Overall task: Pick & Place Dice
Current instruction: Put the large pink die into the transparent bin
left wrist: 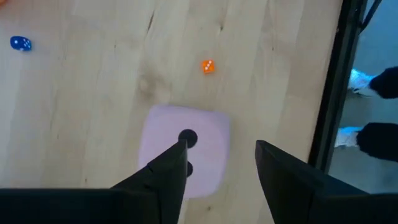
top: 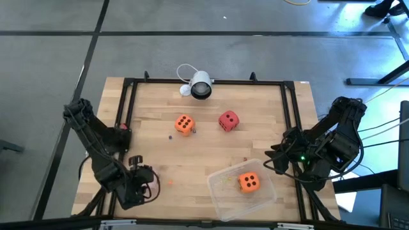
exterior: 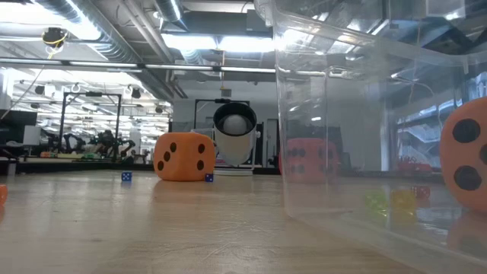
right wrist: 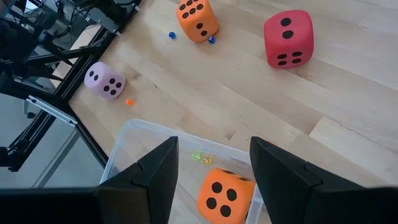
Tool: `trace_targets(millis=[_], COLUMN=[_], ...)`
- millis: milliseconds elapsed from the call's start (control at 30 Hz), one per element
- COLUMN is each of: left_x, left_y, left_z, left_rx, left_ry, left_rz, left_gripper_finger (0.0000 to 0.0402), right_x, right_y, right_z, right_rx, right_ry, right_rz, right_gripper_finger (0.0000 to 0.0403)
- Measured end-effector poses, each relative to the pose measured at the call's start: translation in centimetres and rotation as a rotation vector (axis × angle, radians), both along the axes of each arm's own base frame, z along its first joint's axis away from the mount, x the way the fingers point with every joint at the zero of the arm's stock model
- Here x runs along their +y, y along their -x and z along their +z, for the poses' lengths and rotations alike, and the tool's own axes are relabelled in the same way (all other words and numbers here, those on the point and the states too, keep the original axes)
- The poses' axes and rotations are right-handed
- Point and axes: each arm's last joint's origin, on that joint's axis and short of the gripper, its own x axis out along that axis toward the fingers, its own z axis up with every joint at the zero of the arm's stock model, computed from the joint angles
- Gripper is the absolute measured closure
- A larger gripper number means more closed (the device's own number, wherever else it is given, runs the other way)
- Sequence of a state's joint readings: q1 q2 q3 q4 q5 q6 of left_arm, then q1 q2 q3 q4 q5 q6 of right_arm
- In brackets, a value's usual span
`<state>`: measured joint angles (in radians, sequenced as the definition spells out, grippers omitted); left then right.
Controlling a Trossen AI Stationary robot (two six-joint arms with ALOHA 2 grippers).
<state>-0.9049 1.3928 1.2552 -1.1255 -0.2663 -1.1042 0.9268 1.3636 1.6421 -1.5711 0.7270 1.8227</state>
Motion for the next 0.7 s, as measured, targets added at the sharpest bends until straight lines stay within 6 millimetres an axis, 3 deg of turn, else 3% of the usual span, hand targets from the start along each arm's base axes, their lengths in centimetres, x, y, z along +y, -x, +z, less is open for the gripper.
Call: trace_targets(millis=[400, 700], left_x=[-2.9, -3.3], left_y=[-1.3, -1.5], left_z=[-4.4, -4.8], left_rx=[0.080, 0.093], left_ry=[-0.194, -0.168], left_rz=[-0.113, -0.110], left_gripper_finger=[0.0182, 0.0158], right_x=[0.0, 0.0], right_y=[0.0, 0.0], right_z=[0.0, 0.0], right_rx=[-0.008, -0.006], right_ry=[0.023, 0.026], right_rz=[0.010, 0.014], right_gripper_finger=[0.0206, 0.0206])
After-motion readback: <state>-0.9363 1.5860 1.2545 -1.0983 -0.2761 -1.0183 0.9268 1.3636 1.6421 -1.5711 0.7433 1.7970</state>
